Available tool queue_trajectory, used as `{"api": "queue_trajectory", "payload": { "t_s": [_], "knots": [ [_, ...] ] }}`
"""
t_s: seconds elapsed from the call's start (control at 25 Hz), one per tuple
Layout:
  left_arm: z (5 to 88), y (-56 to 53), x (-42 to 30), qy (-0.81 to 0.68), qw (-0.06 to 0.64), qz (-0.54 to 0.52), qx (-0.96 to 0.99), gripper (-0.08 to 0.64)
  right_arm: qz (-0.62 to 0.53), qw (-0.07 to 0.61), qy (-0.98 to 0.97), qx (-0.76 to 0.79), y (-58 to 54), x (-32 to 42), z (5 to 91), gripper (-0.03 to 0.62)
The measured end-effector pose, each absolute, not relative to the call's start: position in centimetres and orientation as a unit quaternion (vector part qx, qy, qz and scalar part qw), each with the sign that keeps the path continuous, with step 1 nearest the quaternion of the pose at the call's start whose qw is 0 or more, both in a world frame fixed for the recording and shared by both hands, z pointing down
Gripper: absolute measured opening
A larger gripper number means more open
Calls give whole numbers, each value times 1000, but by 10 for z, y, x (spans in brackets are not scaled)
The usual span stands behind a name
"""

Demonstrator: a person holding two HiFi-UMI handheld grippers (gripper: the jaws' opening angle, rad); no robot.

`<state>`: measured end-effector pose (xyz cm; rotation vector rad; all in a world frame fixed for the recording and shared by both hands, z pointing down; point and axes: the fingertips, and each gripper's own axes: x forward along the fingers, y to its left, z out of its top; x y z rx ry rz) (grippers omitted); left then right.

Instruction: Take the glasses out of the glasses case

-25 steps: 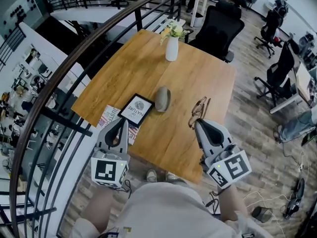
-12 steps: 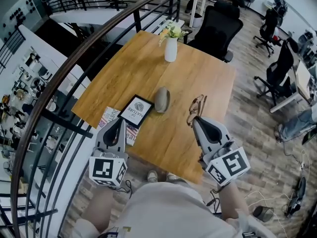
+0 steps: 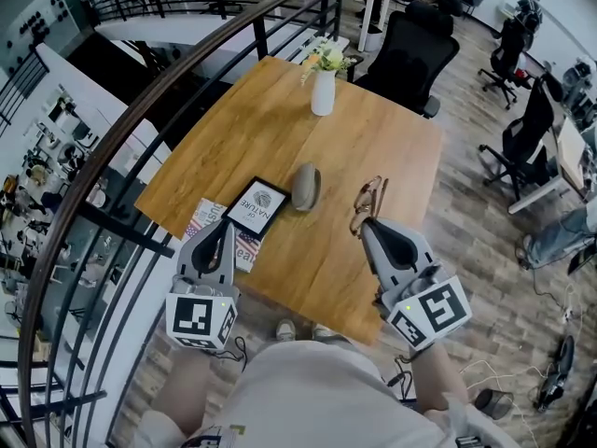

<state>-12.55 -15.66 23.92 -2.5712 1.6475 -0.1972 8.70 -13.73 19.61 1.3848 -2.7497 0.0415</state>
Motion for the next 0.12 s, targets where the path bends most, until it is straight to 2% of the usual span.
{"api": "queue_trajectory", "payload": {
  "t_s": [0.12],
  "knots": [
    [234, -162, -120, 536, 52, -74, -840, 17, 13, 29, -893, 449, -145, 90, 192, 31]
  ]
}}
